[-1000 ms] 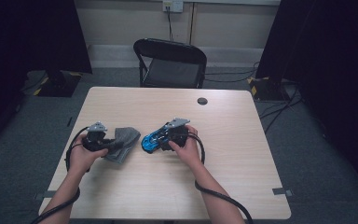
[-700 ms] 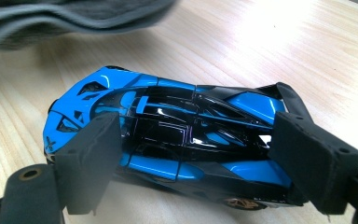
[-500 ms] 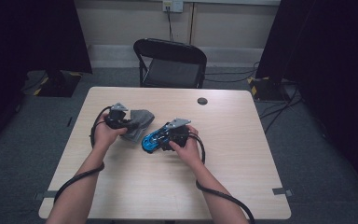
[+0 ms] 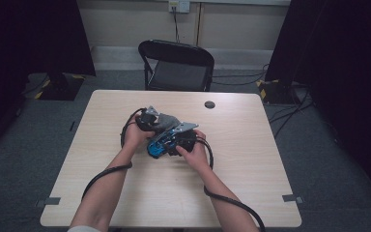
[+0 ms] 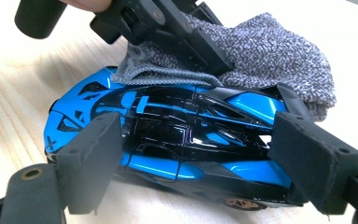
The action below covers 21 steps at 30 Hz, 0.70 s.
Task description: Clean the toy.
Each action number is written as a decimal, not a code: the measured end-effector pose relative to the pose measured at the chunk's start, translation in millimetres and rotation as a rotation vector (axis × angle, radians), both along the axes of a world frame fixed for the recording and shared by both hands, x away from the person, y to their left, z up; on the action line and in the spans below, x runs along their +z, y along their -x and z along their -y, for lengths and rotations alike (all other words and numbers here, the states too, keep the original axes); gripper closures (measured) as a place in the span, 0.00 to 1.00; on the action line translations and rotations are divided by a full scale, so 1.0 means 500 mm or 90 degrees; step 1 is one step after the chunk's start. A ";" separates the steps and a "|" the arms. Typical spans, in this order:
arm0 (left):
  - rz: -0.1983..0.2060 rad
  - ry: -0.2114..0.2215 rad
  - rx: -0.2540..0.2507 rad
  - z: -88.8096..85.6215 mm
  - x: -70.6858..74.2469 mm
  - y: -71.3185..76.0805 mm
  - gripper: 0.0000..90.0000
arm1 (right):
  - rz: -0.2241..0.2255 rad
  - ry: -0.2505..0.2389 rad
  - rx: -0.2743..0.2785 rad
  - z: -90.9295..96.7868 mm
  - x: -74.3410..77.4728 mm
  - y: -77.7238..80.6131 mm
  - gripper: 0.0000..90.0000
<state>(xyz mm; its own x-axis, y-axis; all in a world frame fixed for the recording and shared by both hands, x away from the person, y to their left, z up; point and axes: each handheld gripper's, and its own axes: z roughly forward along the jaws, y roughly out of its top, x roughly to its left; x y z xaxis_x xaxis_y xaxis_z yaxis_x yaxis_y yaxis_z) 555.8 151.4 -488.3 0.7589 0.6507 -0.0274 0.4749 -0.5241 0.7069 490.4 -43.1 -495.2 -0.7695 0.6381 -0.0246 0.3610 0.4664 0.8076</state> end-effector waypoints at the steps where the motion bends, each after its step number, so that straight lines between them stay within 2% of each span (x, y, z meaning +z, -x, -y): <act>1: 0.001 -0.003 -0.002 -0.001 0.000 0.000 0.75 | 0.000 0.000 0.000 0.000 0.000 0.000 0.18; 6: 0.007 0.001 -0.005 -0.003 -0.002 0.002 0.77 | 0.000 0.000 0.000 0.000 0.000 0.000 0.18; 8: 0.005 0.005 -0.006 -0.002 -0.002 0.004 0.78 | 0.000 0.003 0.000 0.000 0.001 0.000 0.18; 12: 0.002 -0.009 -0.021 -0.007 0.002 0.008 0.80 | -0.002 0.003 0.000 -0.001 0.001 -0.001 0.18; 19: -0.004 0.000 -0.023 -0.021 0.002 0.016 0.80 | -0.001 0.002 0.002 -0.001 0.001 0.000 0.18; 21: -0.009 -0.004 -0.026 -0.030 0.005 0.020 0.80 | -0.003 0.003 0.001 -0.002 0.002 0.000 0.18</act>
